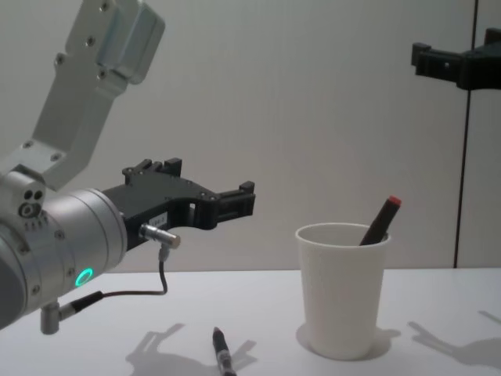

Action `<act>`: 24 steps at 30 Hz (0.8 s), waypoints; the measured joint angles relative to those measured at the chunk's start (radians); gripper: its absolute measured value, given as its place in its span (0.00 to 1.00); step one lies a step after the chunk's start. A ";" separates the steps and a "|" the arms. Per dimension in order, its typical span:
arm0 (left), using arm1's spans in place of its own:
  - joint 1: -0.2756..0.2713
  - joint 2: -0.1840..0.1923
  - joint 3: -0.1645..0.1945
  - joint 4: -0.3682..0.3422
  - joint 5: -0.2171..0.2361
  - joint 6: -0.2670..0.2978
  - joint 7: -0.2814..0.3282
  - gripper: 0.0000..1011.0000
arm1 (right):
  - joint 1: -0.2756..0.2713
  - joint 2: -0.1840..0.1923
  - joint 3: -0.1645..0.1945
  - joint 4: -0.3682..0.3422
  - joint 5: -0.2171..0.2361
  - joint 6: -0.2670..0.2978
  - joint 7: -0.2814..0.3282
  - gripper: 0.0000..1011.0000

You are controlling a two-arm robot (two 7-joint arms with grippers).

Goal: Place the pen into the pen holder.

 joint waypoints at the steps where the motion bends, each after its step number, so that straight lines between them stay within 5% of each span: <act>1: 0.000 0.000 0.000 0.000 0.000 0.000 0.000 0.99 | 0.000 0.000 0.000 0.000 0.000 0.000 0.000 0.99; 14: 0.000 0.000 0.000 0.000 0.000 0.000 0.000 0.99 | -0.005 0.002 -0.001 0.000 0.002 0.000 0.000 0.99; 24: 0.000 0.000 0.000 0.000 0.000 0.000 0.000 0.99 | -0.088 0.037 -0.015 -0.015 0.061 0.008 -0.013 0.99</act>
